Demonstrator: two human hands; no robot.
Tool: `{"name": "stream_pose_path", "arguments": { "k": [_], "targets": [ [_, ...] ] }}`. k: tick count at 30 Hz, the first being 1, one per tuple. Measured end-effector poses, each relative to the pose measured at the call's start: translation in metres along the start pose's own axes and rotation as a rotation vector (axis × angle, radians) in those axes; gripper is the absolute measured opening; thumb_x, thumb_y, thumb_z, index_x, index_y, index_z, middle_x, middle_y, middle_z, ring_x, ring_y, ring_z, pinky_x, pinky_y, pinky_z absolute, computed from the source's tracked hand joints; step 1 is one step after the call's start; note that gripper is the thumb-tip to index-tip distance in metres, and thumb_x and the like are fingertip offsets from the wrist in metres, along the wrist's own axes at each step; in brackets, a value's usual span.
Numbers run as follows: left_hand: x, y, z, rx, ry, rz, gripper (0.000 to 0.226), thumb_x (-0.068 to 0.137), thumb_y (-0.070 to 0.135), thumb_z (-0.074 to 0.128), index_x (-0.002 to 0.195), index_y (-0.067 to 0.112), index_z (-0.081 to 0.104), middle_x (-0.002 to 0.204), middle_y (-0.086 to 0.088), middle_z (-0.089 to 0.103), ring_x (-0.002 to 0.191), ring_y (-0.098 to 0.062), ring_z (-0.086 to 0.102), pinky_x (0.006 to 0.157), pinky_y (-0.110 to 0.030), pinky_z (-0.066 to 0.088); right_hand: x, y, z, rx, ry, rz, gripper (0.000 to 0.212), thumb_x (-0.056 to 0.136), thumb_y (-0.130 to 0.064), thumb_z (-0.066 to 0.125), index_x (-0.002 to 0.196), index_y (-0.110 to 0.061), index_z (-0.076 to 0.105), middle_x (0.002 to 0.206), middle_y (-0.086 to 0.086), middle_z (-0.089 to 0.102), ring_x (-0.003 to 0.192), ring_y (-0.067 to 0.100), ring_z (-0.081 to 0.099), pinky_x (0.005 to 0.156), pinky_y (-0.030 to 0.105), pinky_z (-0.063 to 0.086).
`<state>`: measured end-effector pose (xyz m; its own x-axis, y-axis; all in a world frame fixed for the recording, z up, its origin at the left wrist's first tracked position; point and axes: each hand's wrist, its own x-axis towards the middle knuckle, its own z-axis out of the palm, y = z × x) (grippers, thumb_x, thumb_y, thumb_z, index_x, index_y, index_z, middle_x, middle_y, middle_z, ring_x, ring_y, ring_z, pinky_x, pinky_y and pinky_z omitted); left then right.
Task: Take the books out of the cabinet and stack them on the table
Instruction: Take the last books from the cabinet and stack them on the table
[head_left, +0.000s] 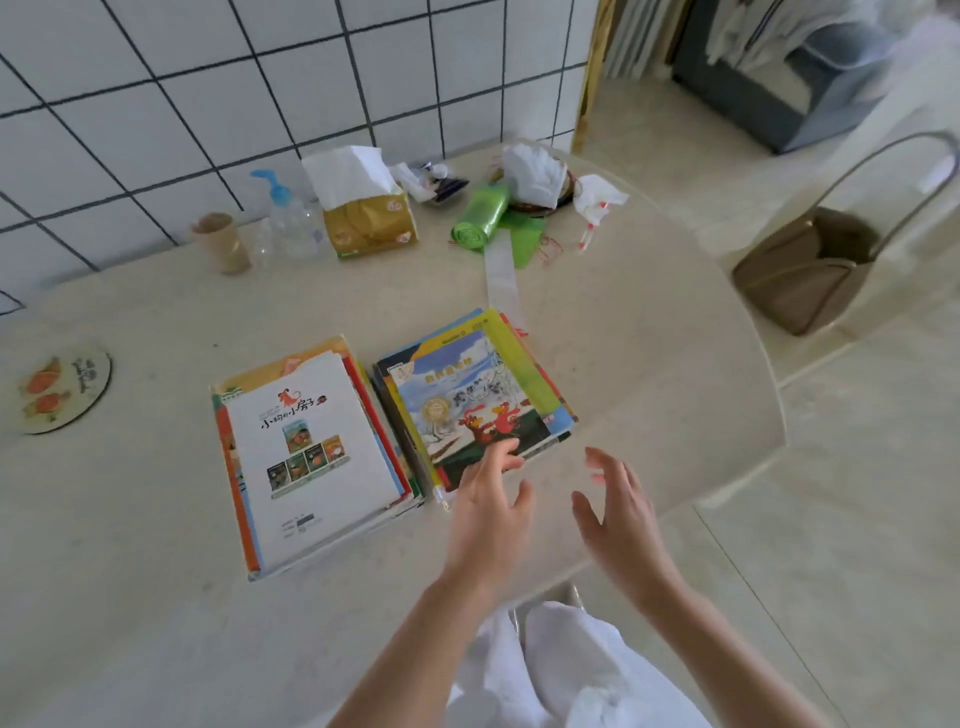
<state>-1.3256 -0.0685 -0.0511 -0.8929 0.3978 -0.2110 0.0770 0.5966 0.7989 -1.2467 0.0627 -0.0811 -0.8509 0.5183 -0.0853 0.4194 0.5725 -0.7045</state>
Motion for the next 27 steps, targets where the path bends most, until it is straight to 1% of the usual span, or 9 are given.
{"name": "stream_pose_path", "arguments": {
  "k": [2, 4, 6, 7, 9, 12, 17, 23, 27],
  "targets": [
    [-0.010, 0.004, 0.004, -0.006, -0.081, 0.047, 0.038, 0.094, 0.019, 0.055, 0.130, 0.029, 0.049, 0.113, 0.016, 0.061, 0.110, -0.002, 0.052, 0.085, -0.014, 0.034, -0.019, 0.007, -0.003, 0.013, 0.053, 0.023, 0.046, 0.086, -0.006, 0.061, 0.130, -0.012, 0.049, 0.116, 0.001, 0.059, 0.110, 0.020, 0.059, 0.091, 0.026, 0.039],
    [-0.020, 0.005, 0.011, -0.011, -0.141, 0.076, 0.032, 0.095, 0.022, 0.053, 0.126, 0.028, 0.053, 0.111, 0.013, 0.063, 0.109, -0.003, 0.054, 0.087, -0.020, 0.041, -0.037, 0.016, -0.010, 0.030, 0.110, 0.037, 0.043, 0.085, -0.004, 0.061, 0.126, -0.012, 0.051, 0.110, -0.001, 0.061, 0.103, 0.019, 0.062, 0.090, 0.032, 0.045],
    [-0.031, 0.007, 0.019, -0.020, -0.187, 0.097, 0.025, 0.095, 0.024, 0.052, 0.120, 0.026, 0.056, 0.107, 0.010, 0.064, 0.105, -0.001, 0.056, 0.090, -0.024, 0.045, -0.055, 0.027, -0.019, 0.043, 0.159, 0.036, 0.041, 0.086, -0.001, 0.059, 0.125, -0.012, 0.053, 0.107, 0.000, 0.063, 0.098, 0.017, 0.063, 0.088, 0.040, 0.051],
    [-0.038, 0.009, 0.024, -0.021, -0.215, 0.102, 0.023, 0.095, 0.025, 0.052, 0.118, 0.026, 0.058, 0.105, 0.009, 0.064, 0.102, 0.000, 0.056, 0.091, -0.024, 0.046, -0.066, 0.032, -0.024, 0.037, 0.183, 0.039, 0.041, 0.086, 0.000, 0.058, 0.124, -0.011, 0.054, 0.107, 0.000, 0.063, 0.097, 0.016, 0.063, 0.087, 0.041, 0.052],
    [-0.054, 0.013, 0.038, -0.023, -0.276, 0.119, 0.020, 0.095, 0.025, 0.053, 0.114, 0.027, 0.059, 0.102, 0.010, 0.065, 0.100, -0.001, 0.058, 0.090, -0.026, 0.048, -0.093, 0.042, -0.036, 0.008, 0.249, 0.062, 0.040, 0.086, 0.000, 0.059, 0.124, -0.010, 0.054, 0.107, 0.002, 0.063, 0.096, 0.014, 0.063, 0.084, 0.039, 0.054],
    [-0.078, 0.023, 0.064, 0.025, -0.384, 0.228, 0.018, 0.095, 0.025, 0.053, 0.111, 0.027, 0.060, 0.098, 0.009, 0.068, 0.095, -0.002, 0.060, 0.088, -0.029, 0.051, -0.141, 0.061, -0.053, -0.020, 0.349, 0.136, 0.039, 0.085, -0.002, 0.060, 0.123, -0.010, 0.055, 0.108, 0.002, 0.065, 0.095, 0.015, 0.064, 0.081, 0.037, 0.055],
    [-0.134, 0.040, 0.118, 0.180, -0.679, 0.452, 0.022, 0.095, 0.027, 0.054, 0.117, 0.027, 0.060, 0.099, 0.010, 0.068, 0.092, -0.004, 0.063, 0.083, -0.022, 0.049, -0.248, 0.099, -0.077, -0.022, 0.519, 0.340, 0.040, 0.085, -0.003, 0.060, 0.124, -0.010, 0.054, 0.107, 0.001, 0.065, 0.092, 0.014, 0.065, 0.080, 0.037, 0.056],
    [-0.247, 0.054, 0.184, 0.244, -0.893, 0.630, 0.023, 0.093, 0.024, 0.058, 0.117, 0.025, 0.061, 0.089, 0.009, 0.070, 0.082, -0.003, 0.066, 0.078, -0.024, 0.053, -0.401, 0.132, -0.088, 0.012, 0.690, 0.616, 0.039, 0.085, -0.005, 0.062, 0.122, -0.012, 0.055, 0.104, -0.007, 0.059, 0.091, 0.005, 0.060, 0.082, 0.031, 0.054],
    [-0.340, 0.056, 0.227, 0.231, -1.102, 0.662, 0.019, 0.095, 0.025, 0.057, 0.114, 0.023, 0.062, 0.087, 0.006, 0.072, 0.084, -0.003, 0.067, 0.078, -0.025, 0.055, -0.506, 0.144, -0.088, 0.046, 0.805, 0.812, 0.037, 0.085, -0.003, 0.059, 0.121, -0.012, 0.055, 0.104, -0.004, 0.061, 0.091, 0.008, 0.060, 0.083, 0.026, 0.050]
  ]
}}
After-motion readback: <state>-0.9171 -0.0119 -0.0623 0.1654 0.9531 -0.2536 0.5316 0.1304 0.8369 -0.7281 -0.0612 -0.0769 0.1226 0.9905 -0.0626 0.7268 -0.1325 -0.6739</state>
